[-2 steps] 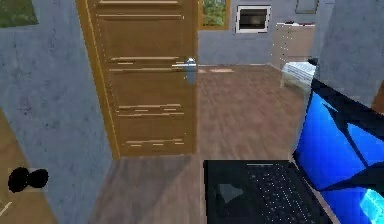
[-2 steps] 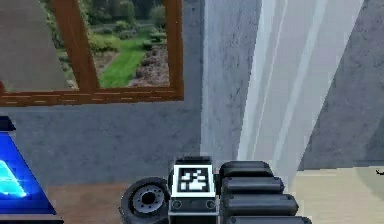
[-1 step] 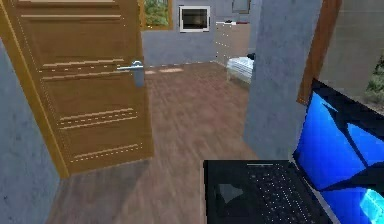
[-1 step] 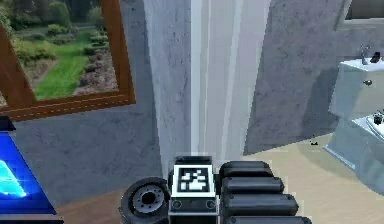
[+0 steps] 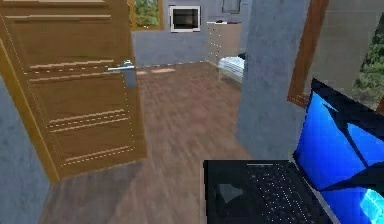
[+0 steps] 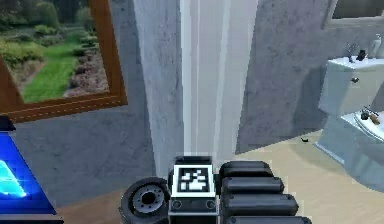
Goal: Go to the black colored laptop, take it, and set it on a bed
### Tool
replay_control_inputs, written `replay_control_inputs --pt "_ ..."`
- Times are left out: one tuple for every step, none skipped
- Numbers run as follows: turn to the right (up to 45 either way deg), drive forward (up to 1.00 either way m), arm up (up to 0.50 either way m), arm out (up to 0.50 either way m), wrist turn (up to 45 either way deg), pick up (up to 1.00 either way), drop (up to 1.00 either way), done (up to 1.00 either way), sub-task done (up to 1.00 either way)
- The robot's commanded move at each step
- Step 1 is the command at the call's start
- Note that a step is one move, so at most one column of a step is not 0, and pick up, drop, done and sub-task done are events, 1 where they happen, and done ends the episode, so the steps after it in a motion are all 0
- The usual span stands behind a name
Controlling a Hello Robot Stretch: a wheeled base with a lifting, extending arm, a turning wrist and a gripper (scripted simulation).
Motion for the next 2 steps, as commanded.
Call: replay_control_inputs --pt "-45.0 0.00 0.00 0.00 0.0 0.00 0.00 0.00 0.00" --pt "-21.0 0.00 0.00 0.00 0.0 0.00 0.00 0.00 0.00"
